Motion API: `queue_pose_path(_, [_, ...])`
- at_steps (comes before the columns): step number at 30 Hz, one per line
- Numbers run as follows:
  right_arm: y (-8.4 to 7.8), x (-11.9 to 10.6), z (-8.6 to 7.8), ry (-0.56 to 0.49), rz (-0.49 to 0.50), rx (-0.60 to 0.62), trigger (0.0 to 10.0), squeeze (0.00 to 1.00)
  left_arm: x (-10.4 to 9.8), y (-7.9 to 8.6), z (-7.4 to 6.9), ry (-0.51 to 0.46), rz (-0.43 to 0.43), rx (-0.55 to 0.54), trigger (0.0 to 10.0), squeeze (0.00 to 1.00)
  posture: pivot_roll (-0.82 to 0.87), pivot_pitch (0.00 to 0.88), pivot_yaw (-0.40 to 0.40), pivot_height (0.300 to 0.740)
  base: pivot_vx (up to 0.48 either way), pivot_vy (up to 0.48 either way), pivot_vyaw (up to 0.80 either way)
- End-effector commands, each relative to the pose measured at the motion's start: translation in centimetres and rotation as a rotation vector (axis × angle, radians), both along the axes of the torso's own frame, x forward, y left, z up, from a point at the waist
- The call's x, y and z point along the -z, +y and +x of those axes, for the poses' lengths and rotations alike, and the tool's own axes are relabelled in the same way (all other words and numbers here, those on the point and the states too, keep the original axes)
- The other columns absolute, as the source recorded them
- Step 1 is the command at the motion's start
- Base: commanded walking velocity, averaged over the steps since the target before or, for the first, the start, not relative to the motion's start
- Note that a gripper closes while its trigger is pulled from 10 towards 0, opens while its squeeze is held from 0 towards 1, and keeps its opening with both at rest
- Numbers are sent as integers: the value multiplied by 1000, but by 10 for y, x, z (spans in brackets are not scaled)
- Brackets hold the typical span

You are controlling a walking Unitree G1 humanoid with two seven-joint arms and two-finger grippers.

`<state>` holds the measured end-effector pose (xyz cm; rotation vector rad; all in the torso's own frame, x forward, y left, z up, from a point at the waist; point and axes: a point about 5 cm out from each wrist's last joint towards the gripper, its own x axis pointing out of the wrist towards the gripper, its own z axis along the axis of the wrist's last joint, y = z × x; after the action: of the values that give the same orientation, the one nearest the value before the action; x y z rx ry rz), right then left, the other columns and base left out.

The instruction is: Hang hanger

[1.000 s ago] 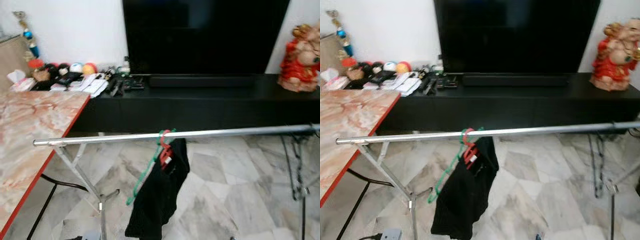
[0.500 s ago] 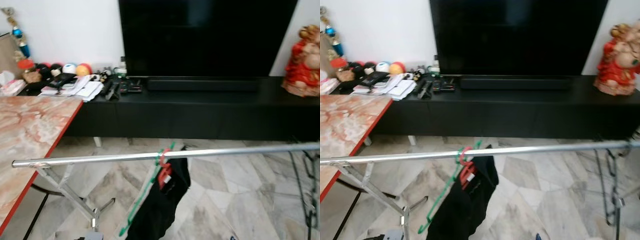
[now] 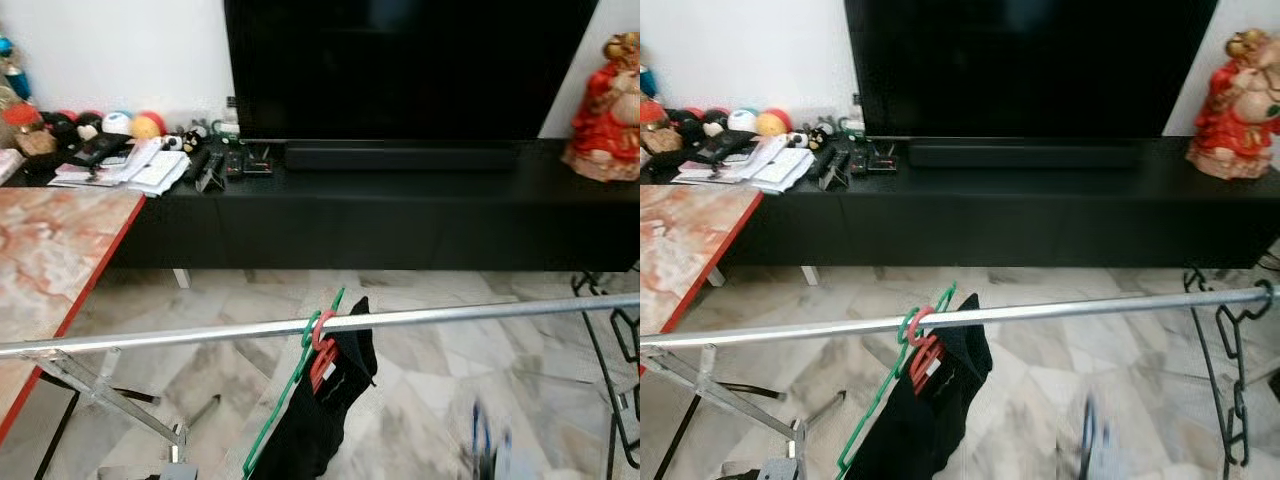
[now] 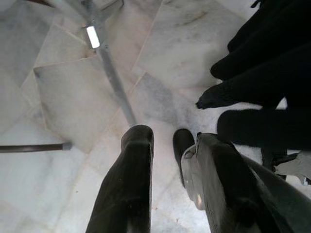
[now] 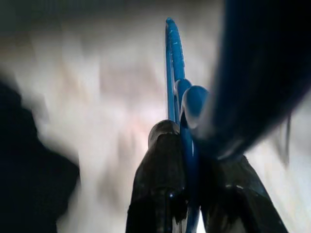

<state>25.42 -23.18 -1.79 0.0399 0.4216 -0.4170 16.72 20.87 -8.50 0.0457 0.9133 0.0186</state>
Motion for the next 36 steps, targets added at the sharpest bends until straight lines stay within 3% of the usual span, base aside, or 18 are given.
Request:
queue_pose_path(1, [-10,-14,9,-82,-30,64,10000,0,2,4,-5,15,10,-9,10000,0,-34,50,10,740,0,0,0])
queue_pose_path(2, [-10,-14,9,-82,-30,64,10000,0,2,4,-5,15,10,-9,10000,0,-34,50,10,740,0,0,0])
queue_pose_path(3, [-16,-34,21,-185,-94,101,10000,0,2,4,-5,15,11,-6,10000,0,-37,53,14,740,0,0,0])
queue_pose_path(7, [-23,-57,29,-308,-182,188,10000,0,2,3,-5,17,11,-3,10000,0,-37,56,16,740,0,0,0])
queue_pose_path(14, [-26,-69,31,-375,-203,258,10000,0,1,4,-4,12,9,-2,10000,0,-38,57,18,740,0,0,0])
queue_pose_path(23, [-17,-85,53,-386,-215,123,10000,0,2,2,-6,17,3,-1,10000,0,-35,58,14,740,0,0,0])
queue_pose_path(36, [-4,-71,60,-243,-149,13,10000,0,4,0,-8,26,-6,7,10000,0,-35,60,12,740,0,0,0])
